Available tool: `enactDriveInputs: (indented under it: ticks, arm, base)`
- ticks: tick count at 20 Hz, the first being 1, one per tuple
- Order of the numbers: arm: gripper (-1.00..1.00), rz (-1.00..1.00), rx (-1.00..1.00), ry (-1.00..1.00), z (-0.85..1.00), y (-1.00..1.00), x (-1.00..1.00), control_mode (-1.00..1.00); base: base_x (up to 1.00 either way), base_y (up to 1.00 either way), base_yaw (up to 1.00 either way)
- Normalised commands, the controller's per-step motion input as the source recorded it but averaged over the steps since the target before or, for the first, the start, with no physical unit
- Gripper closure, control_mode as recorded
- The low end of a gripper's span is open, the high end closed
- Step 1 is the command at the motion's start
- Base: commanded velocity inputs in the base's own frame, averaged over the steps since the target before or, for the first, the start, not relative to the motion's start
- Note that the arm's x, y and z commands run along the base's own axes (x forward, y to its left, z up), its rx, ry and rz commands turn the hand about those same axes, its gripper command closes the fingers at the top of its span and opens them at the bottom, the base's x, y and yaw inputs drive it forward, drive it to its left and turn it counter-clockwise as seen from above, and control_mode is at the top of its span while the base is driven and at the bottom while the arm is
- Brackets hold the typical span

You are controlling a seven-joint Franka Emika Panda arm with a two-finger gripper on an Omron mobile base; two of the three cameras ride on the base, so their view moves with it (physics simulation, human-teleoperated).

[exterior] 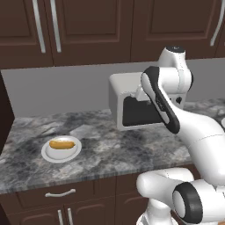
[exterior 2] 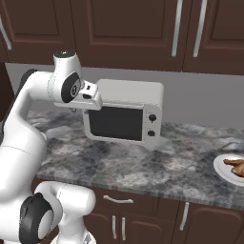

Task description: Open the toaster oven door. Place the hotdog bun on the bottom rack in the toaster oven and place the chicken drumstick on the top rack.

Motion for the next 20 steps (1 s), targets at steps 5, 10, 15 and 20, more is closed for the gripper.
enactDriveInputs:
  ticks: [5,10,15,20]
  arm:
    - [-1.00,0.00,0.00,0.00,0.00,0.00,0.00,1.00]
    - [-1.00,0.00,0.00,0.00,0.00,0.00,0.00,1.00]
    - [-1.00,0.00,0.00,0.00,0.00,0.00,0.00,1.00]
    - [-1.00,0.00,0.00,0.00,0.00,0.00,0.00,1.00]
  base:
    - [0.00,0.00,0.00]
    - [0.00,0.00,0.00]
    - [-0.03,0.00,0.00]
    - [-0.23,0.14,0.01]
